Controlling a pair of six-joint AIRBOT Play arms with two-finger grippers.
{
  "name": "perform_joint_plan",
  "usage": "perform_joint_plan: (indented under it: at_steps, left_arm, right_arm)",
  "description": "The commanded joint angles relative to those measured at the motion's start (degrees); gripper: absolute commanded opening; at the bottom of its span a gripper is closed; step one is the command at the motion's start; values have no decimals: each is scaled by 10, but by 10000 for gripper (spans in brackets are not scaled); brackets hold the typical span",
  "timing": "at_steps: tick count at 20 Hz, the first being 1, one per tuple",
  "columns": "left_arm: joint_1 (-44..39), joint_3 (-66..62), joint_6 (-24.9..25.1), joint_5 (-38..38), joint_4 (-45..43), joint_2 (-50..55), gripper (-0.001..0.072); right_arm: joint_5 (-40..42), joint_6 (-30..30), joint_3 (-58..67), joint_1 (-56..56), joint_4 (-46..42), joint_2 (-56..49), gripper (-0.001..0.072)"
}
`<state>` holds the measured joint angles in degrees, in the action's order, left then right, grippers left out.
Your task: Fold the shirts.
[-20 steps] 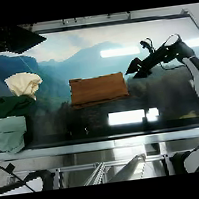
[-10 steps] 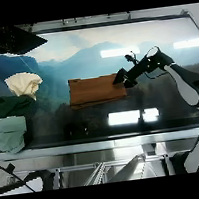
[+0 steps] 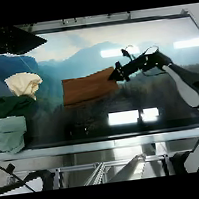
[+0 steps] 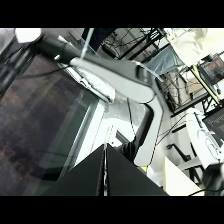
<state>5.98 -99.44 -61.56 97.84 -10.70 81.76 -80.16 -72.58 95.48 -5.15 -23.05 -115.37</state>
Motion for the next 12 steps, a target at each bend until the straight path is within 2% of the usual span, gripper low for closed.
perform_joint_plan:
  at_steps: [1, 6, 9, 12]
  left_arm:
    - [1, 0, 0, 4, 0, 0, 18]
    - [0, 0, 0, 28, -1, 0, 18]
    - [-6, 0, 0, 27, -2, 0, 18]
    - [-20, 0, 3, 27, -3, 0, 18]
  right_arm:
    - [-11, -9, 1, 74, -13, 100, 14]
    - [-14, -137, 0, 317, -237, 247, 13]
    - [-39, -229, 0, 461, -412, 293, 13]
    - [-104, -250, -22, 566, -572, 317, 14]
